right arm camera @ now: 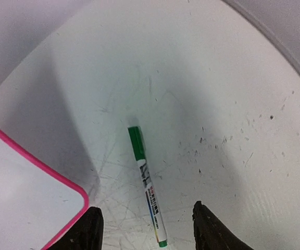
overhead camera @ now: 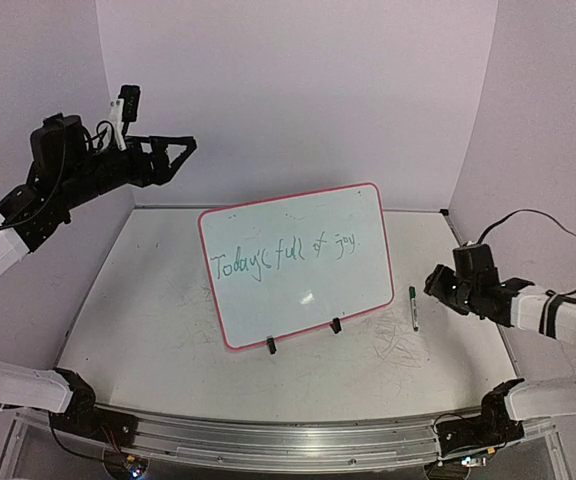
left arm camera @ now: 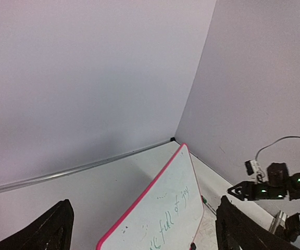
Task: Write a sentence on the whiteboard
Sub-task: Put down the whiteboard marker at the center of the board, then reset both arms
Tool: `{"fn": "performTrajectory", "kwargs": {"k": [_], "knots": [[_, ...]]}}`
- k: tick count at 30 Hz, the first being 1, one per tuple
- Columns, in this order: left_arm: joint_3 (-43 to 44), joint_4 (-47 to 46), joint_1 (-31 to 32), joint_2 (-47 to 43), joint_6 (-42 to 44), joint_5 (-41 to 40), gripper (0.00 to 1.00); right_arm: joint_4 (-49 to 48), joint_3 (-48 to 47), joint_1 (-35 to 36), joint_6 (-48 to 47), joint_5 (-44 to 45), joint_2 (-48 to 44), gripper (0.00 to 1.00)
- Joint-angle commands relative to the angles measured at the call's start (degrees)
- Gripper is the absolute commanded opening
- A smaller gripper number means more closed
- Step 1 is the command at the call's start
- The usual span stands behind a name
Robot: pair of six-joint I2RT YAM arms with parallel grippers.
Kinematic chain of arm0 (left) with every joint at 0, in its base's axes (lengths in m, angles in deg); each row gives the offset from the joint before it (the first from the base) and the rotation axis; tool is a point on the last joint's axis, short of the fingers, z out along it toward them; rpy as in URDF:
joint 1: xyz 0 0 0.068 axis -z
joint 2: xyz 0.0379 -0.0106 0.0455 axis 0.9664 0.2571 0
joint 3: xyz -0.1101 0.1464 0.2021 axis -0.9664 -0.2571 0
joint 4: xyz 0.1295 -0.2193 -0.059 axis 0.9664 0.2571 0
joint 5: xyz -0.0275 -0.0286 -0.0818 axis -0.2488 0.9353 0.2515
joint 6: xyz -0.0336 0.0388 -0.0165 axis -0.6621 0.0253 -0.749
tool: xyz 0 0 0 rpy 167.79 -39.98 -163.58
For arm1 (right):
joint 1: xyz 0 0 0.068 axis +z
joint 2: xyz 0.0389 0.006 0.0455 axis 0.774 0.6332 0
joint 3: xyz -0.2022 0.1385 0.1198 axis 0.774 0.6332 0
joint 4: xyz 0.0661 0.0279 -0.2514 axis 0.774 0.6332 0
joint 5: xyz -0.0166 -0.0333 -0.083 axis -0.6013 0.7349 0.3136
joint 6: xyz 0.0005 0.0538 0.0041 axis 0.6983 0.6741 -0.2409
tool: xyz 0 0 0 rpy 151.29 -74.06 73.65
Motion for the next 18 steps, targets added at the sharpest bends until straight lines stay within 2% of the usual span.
{"fn": "performTrajectory", "kwargs": {"k": [1, 3, 7, 11, 18], "knots": [[5.3, 1.3, 0.0, -1.4, 3.3, -11.1, 0.97, 7.1, -9.9, -0.1, -11.6, 2.9, -14.6, 0.91], [6.8, 1.3, 0.0, -1.3, 3.6, -15.8, 0.97, 9.7, -16.4, -0.1, -15.6, 3.0, -19.1, 0.98], [8.4, 0.9, 0.0, -1.8, 3.8, -23.5, 0.99, 12.8, -28.4, -0.1, -22.2, 2.5, -21.9, 0.98], [8.4, 0.2, 0.0, -3.1, 4.4, -28.0, 0.99, 14.0, -37.4, 0.0, -25.8, 1.2, -22.8, 0.98], [6.9, -1.4, 0.0, -5.5, 4.8, -31.0, 0.99, 14.0, -44.5, -0.1, -27.9, -1.0, -22.1, 0.98]]}}
